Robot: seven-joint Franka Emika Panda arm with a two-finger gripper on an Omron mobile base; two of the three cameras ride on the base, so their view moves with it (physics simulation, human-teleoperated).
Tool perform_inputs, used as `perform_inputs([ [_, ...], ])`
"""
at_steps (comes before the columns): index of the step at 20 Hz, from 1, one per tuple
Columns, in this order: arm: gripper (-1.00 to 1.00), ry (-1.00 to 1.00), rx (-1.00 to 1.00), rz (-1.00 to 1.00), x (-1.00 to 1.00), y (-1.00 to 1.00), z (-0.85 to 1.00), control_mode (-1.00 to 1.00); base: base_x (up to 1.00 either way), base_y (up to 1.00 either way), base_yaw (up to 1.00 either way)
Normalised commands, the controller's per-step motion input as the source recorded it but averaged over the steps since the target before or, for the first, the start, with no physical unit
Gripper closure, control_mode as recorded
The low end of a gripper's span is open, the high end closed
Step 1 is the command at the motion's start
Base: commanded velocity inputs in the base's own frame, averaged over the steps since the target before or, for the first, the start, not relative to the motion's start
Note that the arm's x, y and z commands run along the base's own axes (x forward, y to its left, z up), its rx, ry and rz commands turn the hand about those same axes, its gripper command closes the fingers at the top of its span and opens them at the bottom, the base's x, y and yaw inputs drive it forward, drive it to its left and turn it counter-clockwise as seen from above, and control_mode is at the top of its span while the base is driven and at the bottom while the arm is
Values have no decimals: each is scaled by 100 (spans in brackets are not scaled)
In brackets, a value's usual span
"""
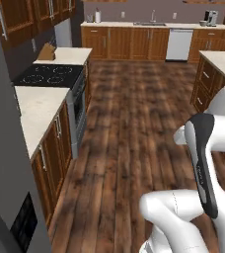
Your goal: Pick the egg and butter from the fridge and place them by the bowl for mixing.
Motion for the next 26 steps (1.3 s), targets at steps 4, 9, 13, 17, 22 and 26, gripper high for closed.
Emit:
perform_inputs([
  [4, 100, 0, 0, 0, 0, 0, 0, 100, 91, 16, -5],
  [9, 100, 0, 0, 0, 0, 0, 0, 100, 88, 8, -5],
  [13, 100, 0, 0, 0, 0, 0, 0, 100, 86, 0, -2],
  [17, 100, 0, 0, 0, 0, 0, 0, 100, 83, 0, -4],
  [22, 100, 0, 0, 0, 0, 0, 0, 100, 76, -15, -2],
  [26, 100, 0, 0, 0, 0, 0, 0, 100, 70, -15, -4],
])
